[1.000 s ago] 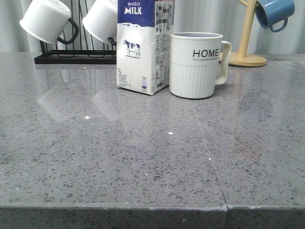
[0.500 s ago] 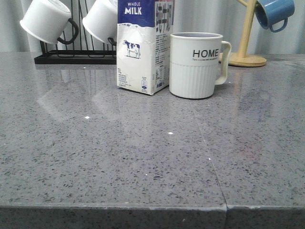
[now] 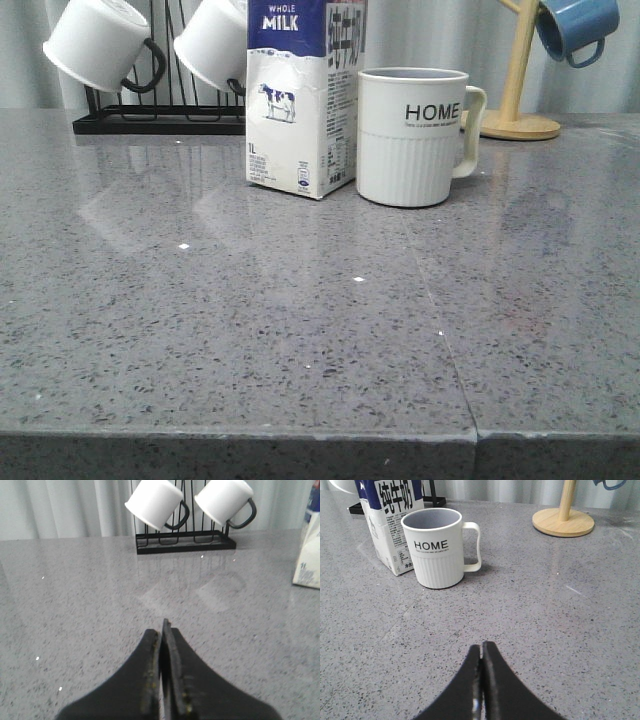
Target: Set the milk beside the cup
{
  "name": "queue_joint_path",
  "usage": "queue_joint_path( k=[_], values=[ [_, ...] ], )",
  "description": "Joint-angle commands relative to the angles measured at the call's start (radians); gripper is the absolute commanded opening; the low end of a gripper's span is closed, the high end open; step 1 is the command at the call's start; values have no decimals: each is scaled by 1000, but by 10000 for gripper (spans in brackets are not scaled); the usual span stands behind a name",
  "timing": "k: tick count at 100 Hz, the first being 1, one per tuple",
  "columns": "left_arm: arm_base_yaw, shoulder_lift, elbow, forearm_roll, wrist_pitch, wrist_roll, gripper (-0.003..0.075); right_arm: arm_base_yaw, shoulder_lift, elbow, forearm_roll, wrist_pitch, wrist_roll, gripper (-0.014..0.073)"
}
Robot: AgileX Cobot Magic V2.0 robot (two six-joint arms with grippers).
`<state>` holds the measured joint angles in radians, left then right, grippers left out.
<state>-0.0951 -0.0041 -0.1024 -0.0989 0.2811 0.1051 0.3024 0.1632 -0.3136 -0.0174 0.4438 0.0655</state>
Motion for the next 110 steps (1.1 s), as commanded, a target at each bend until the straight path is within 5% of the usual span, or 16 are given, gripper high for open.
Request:
queue_joint_path(
  k=[1,23,110],
  values=[
    [18,-23,9,41,-106,-35,-20,-3,11,-28,2,-70,-2,-66],
    [35,-31,159,114,-332,-94,-20,-3,11,-28,2,-71,-2,-66],
    [35,-31,156,117,-281,-89,-20,-3,11,-28,2,-70,-2,-66]
  ],
)
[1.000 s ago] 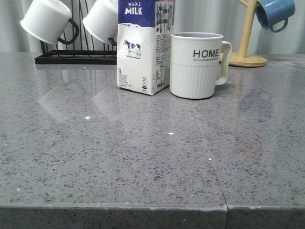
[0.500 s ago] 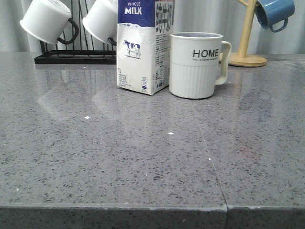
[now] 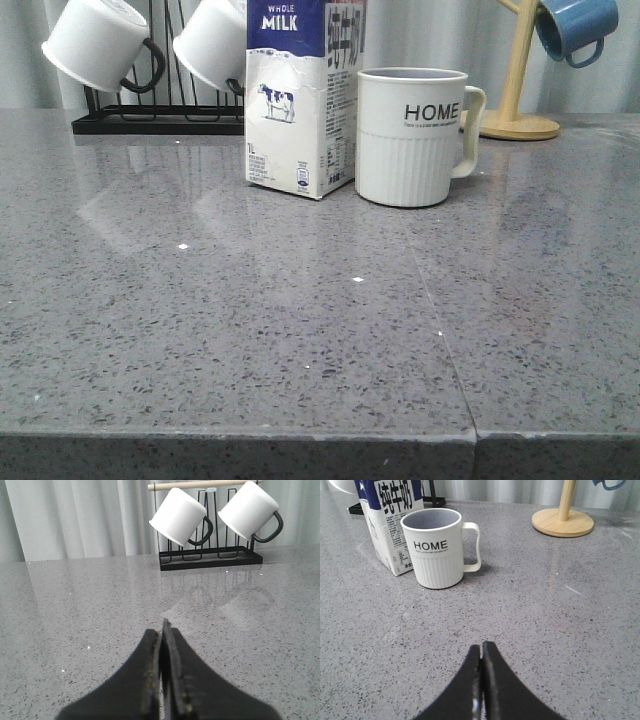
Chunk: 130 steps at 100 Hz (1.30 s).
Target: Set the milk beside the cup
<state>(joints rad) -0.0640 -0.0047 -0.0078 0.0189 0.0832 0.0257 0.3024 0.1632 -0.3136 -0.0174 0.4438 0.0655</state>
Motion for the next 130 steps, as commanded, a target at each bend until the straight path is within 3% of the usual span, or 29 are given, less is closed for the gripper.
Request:
queue_joint_path(
  k=[1,23,36,63,91,115,130],
  values=[
    [4,-31,62,0,-83,-10,-20,-3,11,-28,2,-70,-2,-66],
    [4,-31,62,0,-83,-10,-20,-3,11,-25,2,-70,-2,-66],
    [4,-31,62,0,-83,-10,-20,-15,9,24,1,-165,-2,-66],
    [4,-31,62,0,-83,-10,-20,-200,9,176,2,-417,-2,-66],
    [4,-31,62,0,-83,-10,-20,-336,-97,323,2,-457,-14,-66],
    [4,-31,62,0,-83,-10,-20,-344,-198,323,2,-330,-21,-66],
    [4,-31,62,0,-83,-10,-20,-344,-197,323,2,-366,-21,-66]
  ],
)
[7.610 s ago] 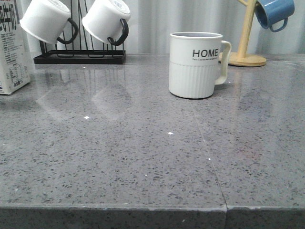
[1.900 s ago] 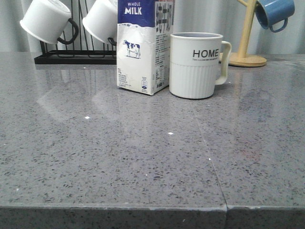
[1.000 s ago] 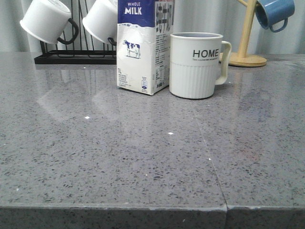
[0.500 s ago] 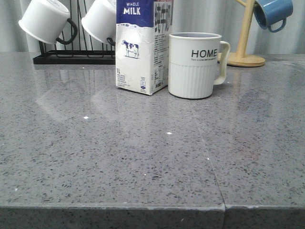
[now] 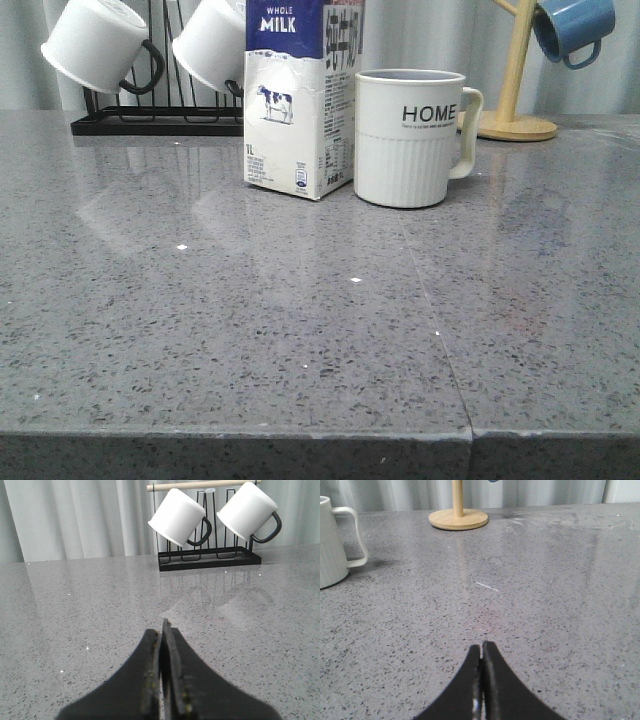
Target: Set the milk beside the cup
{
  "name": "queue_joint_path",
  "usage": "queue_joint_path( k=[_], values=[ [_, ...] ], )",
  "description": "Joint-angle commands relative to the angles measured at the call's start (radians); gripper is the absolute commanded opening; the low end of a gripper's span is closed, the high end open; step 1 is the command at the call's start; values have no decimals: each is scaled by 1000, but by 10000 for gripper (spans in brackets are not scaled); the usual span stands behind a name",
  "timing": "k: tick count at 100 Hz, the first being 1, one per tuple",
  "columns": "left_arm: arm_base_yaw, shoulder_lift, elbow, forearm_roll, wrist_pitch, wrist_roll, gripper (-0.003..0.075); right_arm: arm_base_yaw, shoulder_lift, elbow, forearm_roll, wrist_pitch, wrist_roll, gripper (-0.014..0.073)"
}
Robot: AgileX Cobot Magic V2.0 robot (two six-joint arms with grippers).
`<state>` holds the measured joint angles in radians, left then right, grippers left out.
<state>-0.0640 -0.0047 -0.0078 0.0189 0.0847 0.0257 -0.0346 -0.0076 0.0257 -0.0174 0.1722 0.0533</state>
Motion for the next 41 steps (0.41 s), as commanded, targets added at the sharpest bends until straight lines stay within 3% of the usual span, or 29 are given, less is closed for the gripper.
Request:
queue_joint_path(
  k=[1,41],
  values=[
    [4,-31,62,0,-85,-10,-20,-7,-26,-16,2,-99,-9,-66],
    [4,-31,62,0,-85,-10,-20,-7,-26,-16,2,-111,-9,-66]
  ],
)
